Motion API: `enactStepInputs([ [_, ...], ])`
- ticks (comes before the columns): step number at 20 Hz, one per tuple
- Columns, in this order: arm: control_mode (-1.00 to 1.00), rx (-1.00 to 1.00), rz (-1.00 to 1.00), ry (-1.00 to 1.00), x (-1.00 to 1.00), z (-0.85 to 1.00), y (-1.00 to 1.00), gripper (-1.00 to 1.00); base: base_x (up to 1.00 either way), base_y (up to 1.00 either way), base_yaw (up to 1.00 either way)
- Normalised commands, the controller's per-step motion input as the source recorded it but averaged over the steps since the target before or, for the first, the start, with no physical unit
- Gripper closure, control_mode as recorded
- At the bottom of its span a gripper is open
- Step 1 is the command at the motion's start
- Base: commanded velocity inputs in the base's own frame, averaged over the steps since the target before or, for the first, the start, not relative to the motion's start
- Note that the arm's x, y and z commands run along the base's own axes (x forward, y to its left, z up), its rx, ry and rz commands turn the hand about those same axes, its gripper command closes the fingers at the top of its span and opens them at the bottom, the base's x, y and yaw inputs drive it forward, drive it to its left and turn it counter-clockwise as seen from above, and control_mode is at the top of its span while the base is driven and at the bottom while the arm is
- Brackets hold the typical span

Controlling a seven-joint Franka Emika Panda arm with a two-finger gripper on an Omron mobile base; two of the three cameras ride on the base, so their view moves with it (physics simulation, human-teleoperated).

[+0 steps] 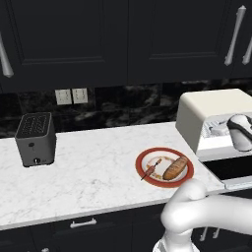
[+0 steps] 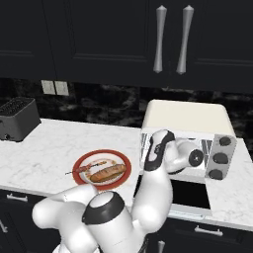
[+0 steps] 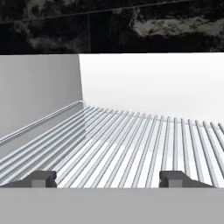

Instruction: Pick up the kebab skewer and baguette bread, and place them inside the toaster oven. Close the toaster oven door and start by setting the timer.

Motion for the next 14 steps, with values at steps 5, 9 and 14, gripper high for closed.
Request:
enactStepInputs([
  [5, -1.00, -0.07, 0.00, 0.10, -0.73, -1.00, -0.04, -1.00, 0.00, 0.00, 0.00],
  [9, -1.00, -0.07, 0.00, 0.08, -0.99, -0.94, -0.07, -1.00, 0.00, 0.00, 0.00],
  [14, -1.00, -0.05, 0.00, 0.16, -1.00, -0.71, -0.01, -1.00, 0.00, 0.00, 0.00],
])
